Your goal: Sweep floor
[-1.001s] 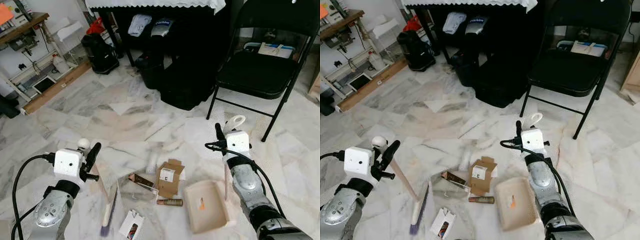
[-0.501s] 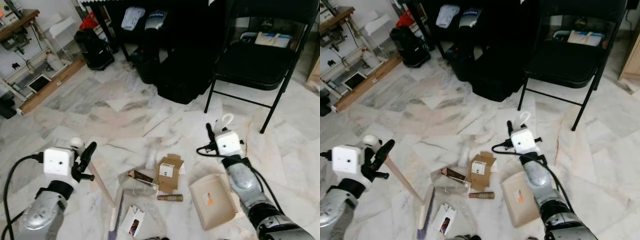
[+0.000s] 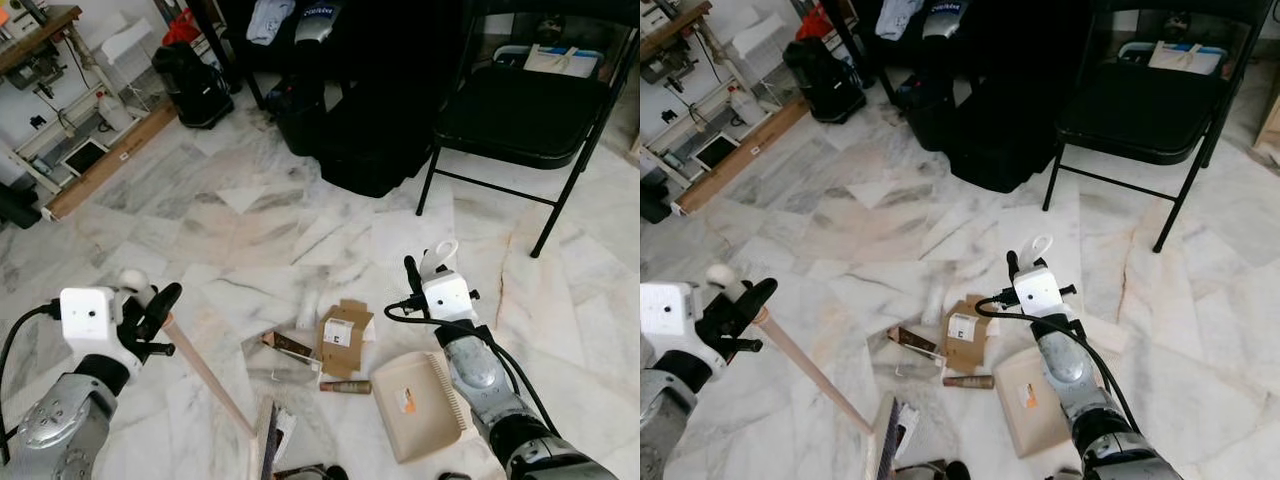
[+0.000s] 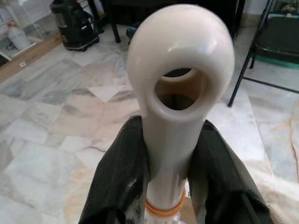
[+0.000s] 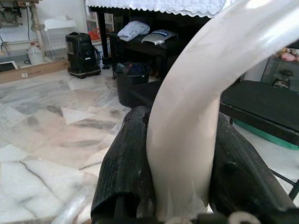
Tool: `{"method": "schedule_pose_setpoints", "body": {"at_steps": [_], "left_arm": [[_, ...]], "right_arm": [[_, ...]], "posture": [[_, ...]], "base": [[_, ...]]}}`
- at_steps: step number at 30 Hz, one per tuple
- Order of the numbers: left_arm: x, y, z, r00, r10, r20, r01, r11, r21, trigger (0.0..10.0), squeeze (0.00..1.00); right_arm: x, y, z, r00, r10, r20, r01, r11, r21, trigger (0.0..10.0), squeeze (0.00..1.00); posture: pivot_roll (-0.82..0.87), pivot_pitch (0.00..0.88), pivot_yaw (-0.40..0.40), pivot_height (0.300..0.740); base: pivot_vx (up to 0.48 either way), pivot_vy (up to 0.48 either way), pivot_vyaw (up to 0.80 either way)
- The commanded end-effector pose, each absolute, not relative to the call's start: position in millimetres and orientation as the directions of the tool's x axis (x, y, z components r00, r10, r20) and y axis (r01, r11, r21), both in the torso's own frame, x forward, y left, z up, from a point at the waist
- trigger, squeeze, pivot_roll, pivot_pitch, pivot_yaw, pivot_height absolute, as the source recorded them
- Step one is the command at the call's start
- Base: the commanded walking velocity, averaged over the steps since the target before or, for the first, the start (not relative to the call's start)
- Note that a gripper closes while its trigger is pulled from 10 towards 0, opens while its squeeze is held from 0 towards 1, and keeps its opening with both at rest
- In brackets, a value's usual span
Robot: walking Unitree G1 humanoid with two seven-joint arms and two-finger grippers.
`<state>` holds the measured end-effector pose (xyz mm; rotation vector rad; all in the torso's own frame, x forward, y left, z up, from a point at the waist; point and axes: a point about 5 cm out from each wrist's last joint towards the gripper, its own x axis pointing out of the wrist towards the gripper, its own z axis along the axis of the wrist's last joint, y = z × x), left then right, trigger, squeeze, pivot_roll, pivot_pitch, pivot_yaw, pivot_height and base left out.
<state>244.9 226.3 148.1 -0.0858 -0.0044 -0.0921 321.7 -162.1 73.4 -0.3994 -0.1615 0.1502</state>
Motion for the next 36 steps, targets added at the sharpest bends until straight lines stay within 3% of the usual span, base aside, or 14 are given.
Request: {"method": "schedule_pose_setpoints", "body": {"at_steps": [1,20,36], "left_arm": [[251,228,148,0.998,-0.036,0.043,0.04,0.994,-0.106,10.0,0.0],[258,223,134,0.997,-0.043,0.062,0.046,0.998,-0.046,10.0,0.0],[263,221,119,0.996,-0.067,0.052,0.071,0.993,-0.091,10.0,0.0]], "right_arm": [[313,-157,59,0.981,0.182,0.071,-0.143,0.915,-0.377,10.0,0.0],[303,-168,54,0.979,0.195,0.067,-0.156,0.913,-0.378,10.0,0.0],[294,-171,49,0.973,0.222,0.056,-0.183,0.902,-0.391,10.0,0.0]], "posture": [[0.18,0.199,0.244,0.74],[0.15,0.258,0.2,0.74],[0.14,0.313,0.205,0.74]], "base": [[0.0,0.0,0.0],[0.0,0.0,0.0],[0.0,0.0,0.0]]}}
